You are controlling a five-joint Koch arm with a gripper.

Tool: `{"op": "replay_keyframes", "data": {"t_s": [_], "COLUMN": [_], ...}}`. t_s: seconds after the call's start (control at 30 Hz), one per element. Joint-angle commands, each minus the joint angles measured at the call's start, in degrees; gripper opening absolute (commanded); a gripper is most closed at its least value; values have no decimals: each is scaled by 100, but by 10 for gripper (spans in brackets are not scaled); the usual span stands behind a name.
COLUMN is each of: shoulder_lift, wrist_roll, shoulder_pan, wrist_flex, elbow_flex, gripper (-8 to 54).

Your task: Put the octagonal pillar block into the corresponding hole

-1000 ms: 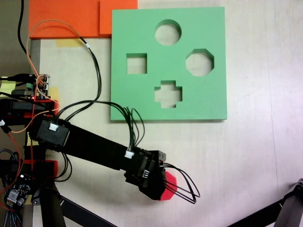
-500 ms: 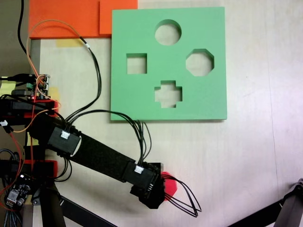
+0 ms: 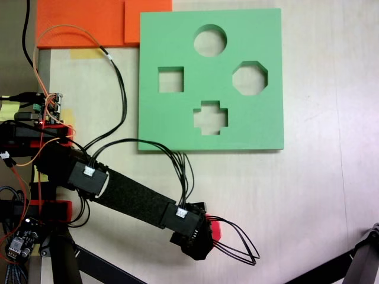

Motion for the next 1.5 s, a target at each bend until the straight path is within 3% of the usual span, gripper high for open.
{"op": "replay_keyframes", "data": {"t_s": [0.0,0.37,0.43,0.63,0.97,1.1,1.3,1.47], "shoulder_lift": [0,-334,-422,-519,853,1459,1854,2048], "wrist_roll": [-35,-53,-53,-9,1230,1872,2470,3674], "shoulder_pan": [26,-35,-35,-35,-571,-993,-1890,-3305], "wrist_flex": [88,53,9,26,519,668,809,835], "elbow_flex": [-360,-439,-431,-325,-123,-211,-246,-369], "gripper": [478,461,308,245,230,198,198,198]}}
